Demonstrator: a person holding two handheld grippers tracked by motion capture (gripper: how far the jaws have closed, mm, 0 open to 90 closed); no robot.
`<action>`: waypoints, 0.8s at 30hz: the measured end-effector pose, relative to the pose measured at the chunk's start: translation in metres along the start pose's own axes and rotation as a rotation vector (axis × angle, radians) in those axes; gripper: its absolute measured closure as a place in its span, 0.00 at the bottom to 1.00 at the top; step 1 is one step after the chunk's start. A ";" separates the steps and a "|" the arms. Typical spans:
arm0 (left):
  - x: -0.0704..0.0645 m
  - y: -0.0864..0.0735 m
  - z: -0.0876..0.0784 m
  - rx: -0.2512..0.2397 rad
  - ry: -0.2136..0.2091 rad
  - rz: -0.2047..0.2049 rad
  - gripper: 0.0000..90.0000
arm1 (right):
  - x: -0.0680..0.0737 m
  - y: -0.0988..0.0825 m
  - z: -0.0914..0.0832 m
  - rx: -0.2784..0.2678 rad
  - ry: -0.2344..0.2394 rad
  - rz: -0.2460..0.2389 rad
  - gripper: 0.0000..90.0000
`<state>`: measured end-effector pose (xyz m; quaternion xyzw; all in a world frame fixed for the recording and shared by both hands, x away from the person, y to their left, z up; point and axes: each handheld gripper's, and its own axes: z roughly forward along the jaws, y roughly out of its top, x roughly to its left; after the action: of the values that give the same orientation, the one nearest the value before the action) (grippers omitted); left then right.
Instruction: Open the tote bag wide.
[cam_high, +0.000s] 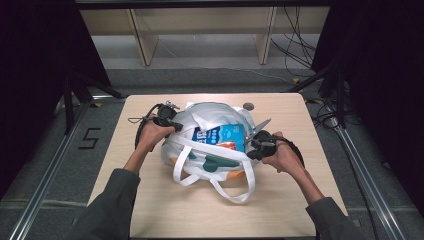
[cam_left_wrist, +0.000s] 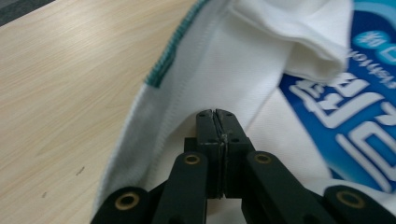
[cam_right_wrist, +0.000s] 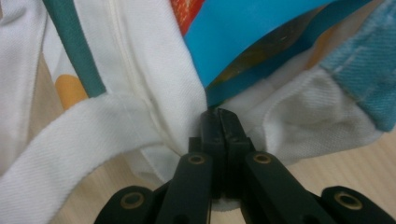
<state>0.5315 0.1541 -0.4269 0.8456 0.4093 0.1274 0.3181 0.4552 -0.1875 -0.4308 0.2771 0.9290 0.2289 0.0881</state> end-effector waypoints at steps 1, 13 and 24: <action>-0.002 0.000 -0.002 -0.023 -0.013 -0.009 0.97 | 0.001 0.003 -0.005 -0.019 -0.026 -0.001 1.00; 0.000 -0.002 -0.024 -0.079 -0.010 0.027 0.97 | 0.039 0.020 0.009 -0.104 0.037 -0.112 1.00; 0.001 -0.002 -0.021 -0.084 -0.037 -0.005 0.96 | 0.018 0.037 -0.021 -0.233 -0.041 -0.084 1.00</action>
<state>0.5206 0.1647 -0.4117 0.8328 0.3996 0.1283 0.3610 0.4515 -0.1583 -0.3953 0.2305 0.9048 0.3259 0.1483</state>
